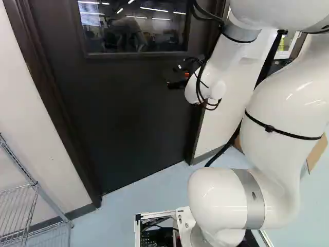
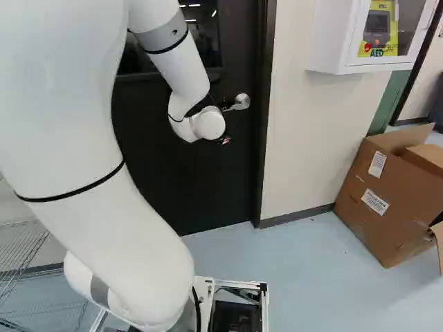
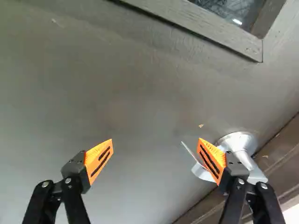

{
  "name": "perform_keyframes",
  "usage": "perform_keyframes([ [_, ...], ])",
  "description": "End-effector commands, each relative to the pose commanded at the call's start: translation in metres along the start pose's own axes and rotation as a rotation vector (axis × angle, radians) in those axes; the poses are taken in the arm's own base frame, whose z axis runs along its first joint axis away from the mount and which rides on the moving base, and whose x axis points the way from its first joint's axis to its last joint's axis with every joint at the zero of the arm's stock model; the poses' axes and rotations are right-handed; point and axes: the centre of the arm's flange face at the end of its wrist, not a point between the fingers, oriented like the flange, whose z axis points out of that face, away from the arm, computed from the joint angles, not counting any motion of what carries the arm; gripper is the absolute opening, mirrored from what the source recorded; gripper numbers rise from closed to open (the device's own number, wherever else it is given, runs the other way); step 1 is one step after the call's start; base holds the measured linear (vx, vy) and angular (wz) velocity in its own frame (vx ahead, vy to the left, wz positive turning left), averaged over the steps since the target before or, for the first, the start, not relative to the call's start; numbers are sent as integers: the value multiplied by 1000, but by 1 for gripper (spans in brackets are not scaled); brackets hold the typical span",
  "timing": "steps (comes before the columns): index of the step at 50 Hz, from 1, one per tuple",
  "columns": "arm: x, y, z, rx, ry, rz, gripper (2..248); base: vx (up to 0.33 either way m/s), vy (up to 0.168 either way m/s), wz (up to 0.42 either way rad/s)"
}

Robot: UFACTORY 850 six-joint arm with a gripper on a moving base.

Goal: Open the door and move inside

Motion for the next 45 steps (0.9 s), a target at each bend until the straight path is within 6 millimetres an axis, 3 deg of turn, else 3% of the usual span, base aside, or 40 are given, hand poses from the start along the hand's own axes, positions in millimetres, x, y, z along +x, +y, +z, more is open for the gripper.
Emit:
perform_keyframes([
  [45,-48,-2,25,25,-87,42,247,0,0,0],
])
